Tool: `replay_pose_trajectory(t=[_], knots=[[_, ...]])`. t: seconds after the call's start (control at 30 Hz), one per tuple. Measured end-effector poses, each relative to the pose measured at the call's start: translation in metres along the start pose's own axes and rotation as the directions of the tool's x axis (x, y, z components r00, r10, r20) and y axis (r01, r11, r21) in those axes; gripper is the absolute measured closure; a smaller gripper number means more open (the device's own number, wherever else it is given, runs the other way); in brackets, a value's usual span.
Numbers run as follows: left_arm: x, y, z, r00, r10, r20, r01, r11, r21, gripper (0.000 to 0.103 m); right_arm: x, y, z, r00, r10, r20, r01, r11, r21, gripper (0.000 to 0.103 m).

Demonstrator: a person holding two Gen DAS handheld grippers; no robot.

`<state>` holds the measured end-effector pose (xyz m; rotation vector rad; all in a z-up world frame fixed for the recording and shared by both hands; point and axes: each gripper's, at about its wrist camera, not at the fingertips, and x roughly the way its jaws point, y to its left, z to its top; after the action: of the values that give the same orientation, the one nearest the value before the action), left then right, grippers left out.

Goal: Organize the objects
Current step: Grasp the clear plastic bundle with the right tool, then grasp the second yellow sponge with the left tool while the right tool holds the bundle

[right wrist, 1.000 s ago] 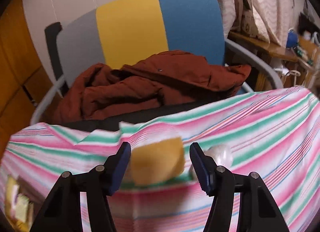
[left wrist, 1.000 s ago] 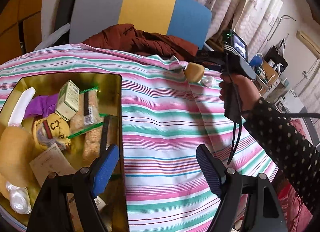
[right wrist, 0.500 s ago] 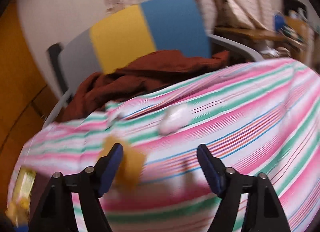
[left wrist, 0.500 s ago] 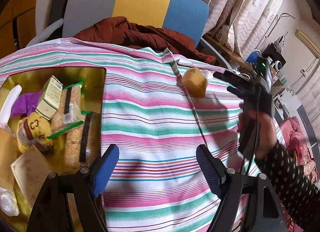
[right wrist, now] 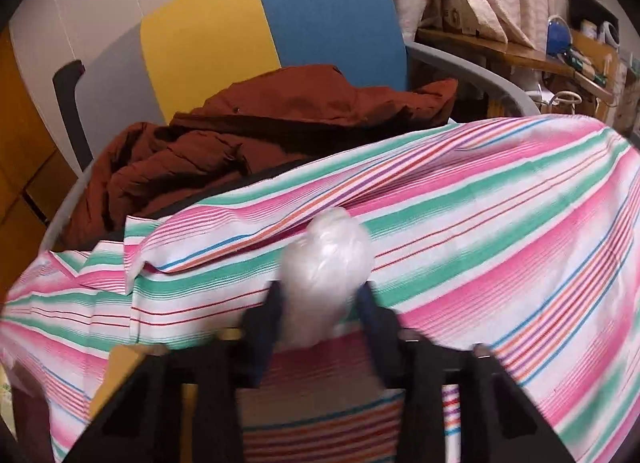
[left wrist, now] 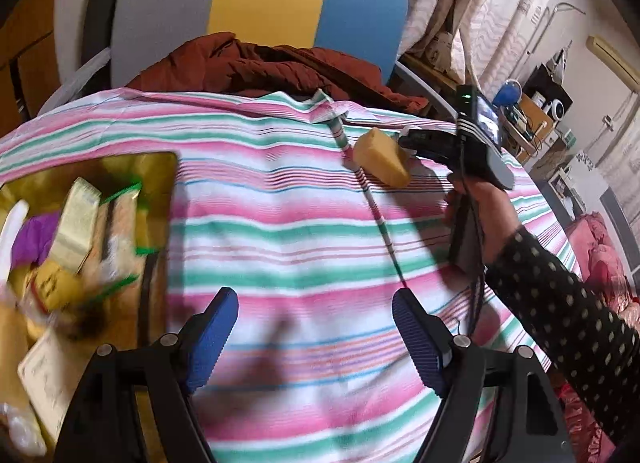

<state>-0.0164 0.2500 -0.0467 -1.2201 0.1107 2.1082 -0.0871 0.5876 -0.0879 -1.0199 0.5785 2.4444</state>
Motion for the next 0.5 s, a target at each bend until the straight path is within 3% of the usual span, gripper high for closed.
replay_pose_trajectory(t=[0.2, 0.4, 0.5], knots=[[0.043, -0.030, 0.039, 0.999, -0.035, -0.014, 0.036, 0.997, 0.068, 0.019, -0.036, -0.022, -0.031, 1.000, 0.005, 0.007, -0.005, 1.000, -0.022, 0.073], [0.095, -0.063, 0.078, 1.000, -0.017, -0.023, 0.020, 0.991, 0.132, 0.018, -0.056, -0.051, -0.057, 1.000, -0.012, 0.027, 0.010, 0.998, 0.063, 0.073], [0.122, -0.079, 0.095, 0.998, -0.006, -0.057, 0.016, 0.986, 0.165, 0.018, -0.057, -0.047, -0.060, 0.998, -0.051, 0.038, 0.049, 0.998, 0.039, 0.073]])
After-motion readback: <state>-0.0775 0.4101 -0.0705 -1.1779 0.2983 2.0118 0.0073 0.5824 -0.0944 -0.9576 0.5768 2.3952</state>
